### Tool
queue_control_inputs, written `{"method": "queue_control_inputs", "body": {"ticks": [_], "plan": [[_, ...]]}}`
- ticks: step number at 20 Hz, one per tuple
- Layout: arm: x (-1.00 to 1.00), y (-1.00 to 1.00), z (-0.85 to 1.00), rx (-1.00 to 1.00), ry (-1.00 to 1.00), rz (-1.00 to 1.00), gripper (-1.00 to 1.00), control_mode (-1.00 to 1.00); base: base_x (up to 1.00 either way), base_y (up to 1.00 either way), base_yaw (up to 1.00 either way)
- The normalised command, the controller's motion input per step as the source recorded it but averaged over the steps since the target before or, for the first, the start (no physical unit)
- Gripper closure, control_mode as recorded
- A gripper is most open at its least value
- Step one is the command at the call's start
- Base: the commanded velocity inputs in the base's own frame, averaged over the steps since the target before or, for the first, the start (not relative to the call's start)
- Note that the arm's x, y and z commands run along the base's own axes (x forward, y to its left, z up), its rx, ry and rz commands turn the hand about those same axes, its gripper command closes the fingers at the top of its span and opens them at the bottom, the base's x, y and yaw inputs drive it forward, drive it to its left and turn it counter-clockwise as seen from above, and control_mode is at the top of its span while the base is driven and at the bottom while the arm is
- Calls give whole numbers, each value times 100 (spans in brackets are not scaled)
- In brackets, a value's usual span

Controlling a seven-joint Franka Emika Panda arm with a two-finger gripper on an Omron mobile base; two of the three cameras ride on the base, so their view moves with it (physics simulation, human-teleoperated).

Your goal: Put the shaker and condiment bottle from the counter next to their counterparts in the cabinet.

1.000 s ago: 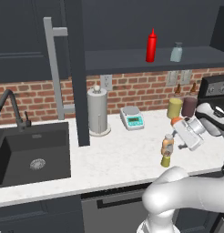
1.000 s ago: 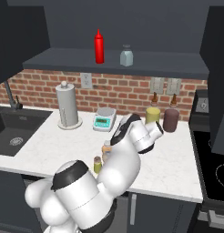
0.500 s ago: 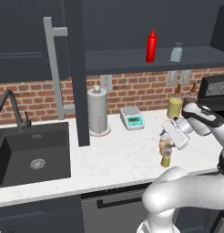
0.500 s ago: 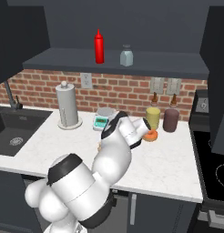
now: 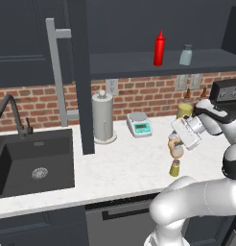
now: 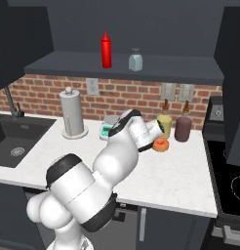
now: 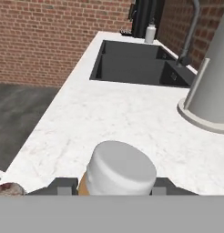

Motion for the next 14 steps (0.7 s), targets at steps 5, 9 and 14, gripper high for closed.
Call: {"method": "queue_control_inputs", "body": {"ticks": [5,9,14], "plan": [[-18,-54,100,12,1,3,100,-100,0,0,0],[-37,-28,100,8,0,4,100,-100,0,0,0],[-2,-3,100,15,0,-2,100,-100,0,0,0]]}}
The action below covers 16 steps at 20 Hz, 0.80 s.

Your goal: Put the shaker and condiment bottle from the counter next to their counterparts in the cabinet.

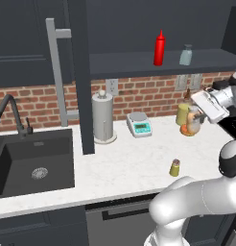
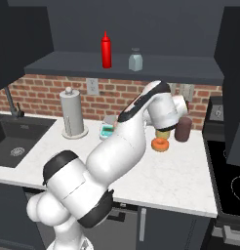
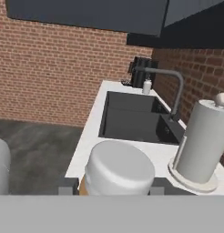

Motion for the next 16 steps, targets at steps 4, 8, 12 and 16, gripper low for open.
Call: {"method": "queue_control_inputs", "body": {"ticks": [4,8,12,16], "plan": [[-7,0,100,25,-10,-5,100,-100,0,0,0],[0,21,100,21,-21,-11,100,-100,0,0,0],[0,66,100,3,-13,-29,100,-100,0,0,0],[0,62,97,0,-10,-37,100,-100,0,0,0]]}}
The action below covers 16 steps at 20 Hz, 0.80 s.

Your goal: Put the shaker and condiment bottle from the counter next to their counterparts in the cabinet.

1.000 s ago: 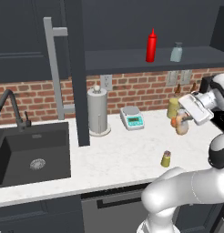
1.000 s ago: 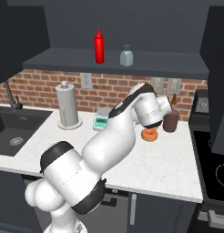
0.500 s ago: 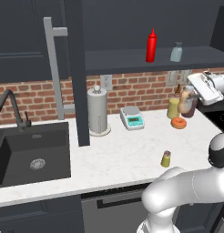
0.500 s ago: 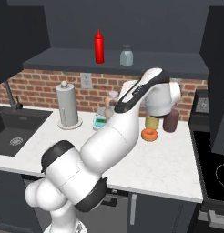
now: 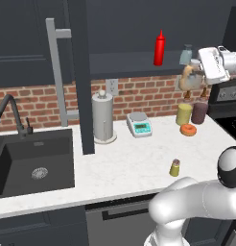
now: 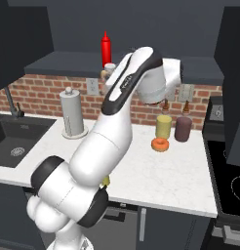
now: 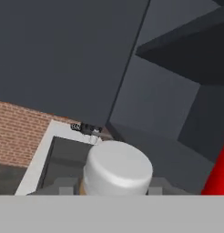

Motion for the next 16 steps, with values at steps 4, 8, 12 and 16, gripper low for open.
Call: {"method": "queue_control_inputs", "body": {"ticks": [4,8,12,16], "plan": [[0,65,76,-1,-2,-39,100,-100,0,0,0],[1,43,32,-4,6,-59,100,-100,0,0,0],[5,35,4,-1,15,-58,100,-100,0,0,0],[5,46,0,-2,9,-52,100,-100,0,0,0]]}}
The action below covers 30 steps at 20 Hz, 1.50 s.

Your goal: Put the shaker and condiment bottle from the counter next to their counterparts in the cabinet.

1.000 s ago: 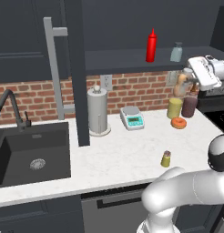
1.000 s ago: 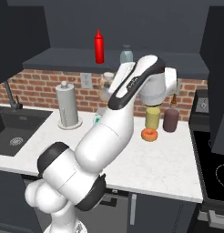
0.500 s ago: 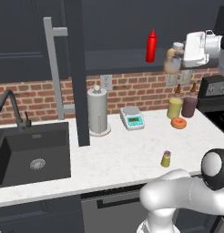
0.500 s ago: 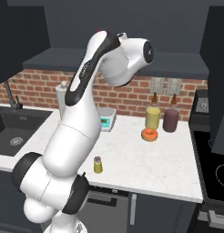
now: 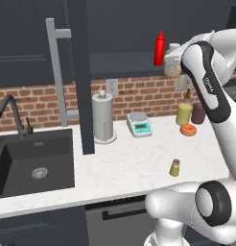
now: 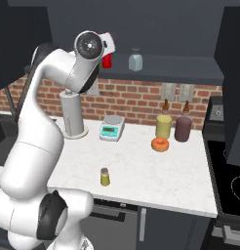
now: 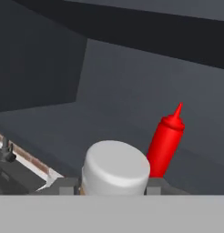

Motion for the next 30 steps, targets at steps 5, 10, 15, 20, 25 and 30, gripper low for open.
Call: {"method": "queue_control_inputs", "body": {"ticks": [5,10,15,20,25,30], "plan": [[5,5,5,0,1,-2,100,-100,0,0,0],[51,0,11,0,3,-6,100,-100,0,0,0],[62,1,21,0,7,-8,100,-100,0,0,0],[36,1,5,1,2,-5,100,-100,0,0,0],[35,0,0,5,0,-18,100,-100,0,0,0],[32,3,-2,9,-1,-22,100,-100,0,0,0]]}}
